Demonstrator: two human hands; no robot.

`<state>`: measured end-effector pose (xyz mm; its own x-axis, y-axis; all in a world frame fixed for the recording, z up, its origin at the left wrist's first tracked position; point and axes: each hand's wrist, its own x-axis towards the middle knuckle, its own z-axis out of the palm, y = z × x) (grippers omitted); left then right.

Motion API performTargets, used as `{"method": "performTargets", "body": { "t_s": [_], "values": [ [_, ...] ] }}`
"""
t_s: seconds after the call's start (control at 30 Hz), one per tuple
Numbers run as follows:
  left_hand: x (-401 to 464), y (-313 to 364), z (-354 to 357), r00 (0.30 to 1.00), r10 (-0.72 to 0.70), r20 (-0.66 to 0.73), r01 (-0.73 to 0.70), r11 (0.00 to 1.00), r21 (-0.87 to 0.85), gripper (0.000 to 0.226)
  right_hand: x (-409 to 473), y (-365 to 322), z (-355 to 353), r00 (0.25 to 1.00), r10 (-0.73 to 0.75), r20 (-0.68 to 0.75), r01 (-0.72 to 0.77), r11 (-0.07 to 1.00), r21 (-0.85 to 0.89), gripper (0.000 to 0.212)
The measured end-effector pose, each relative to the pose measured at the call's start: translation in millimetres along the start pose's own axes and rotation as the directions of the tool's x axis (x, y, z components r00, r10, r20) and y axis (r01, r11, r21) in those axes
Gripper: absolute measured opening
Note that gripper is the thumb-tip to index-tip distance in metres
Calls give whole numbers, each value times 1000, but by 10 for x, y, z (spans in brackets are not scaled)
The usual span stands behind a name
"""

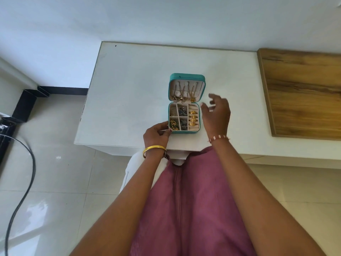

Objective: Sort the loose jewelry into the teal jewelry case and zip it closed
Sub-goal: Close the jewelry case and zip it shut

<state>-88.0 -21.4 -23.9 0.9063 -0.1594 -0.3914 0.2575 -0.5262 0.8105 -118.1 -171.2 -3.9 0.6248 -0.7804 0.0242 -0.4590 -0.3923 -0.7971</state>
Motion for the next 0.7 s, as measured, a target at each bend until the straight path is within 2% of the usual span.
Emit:
{"method": "performTargets", "body": {
  "t_s": [0.13,0.23,0.3,0.47,0.7],
  "values": [
    [-10,20,-8,1000,5,2,-5,1000,-1,31,296,-263,16,976,-217,26,218,975,-48,46],
    [-14,22,-10,1000,-1,10,1,1000,-1,31,403,-326,48,957,-264,120,277,956,-102,46],
    [-10,18,-8,1000,-5,13,5,1000,-8,31,405,-307,61,949,-280,146,296,950,-102,44],
    [0,7,-23,1000,-14,14,14,1000,-11,31,381,-300,10,954,-279,106,288,954,-81,35],
    [-13,21,-24,1000,-7,19,7,1000,-23,32,218,-189,-107,941,-324,103,327,945,-17,34]
  ]
}}
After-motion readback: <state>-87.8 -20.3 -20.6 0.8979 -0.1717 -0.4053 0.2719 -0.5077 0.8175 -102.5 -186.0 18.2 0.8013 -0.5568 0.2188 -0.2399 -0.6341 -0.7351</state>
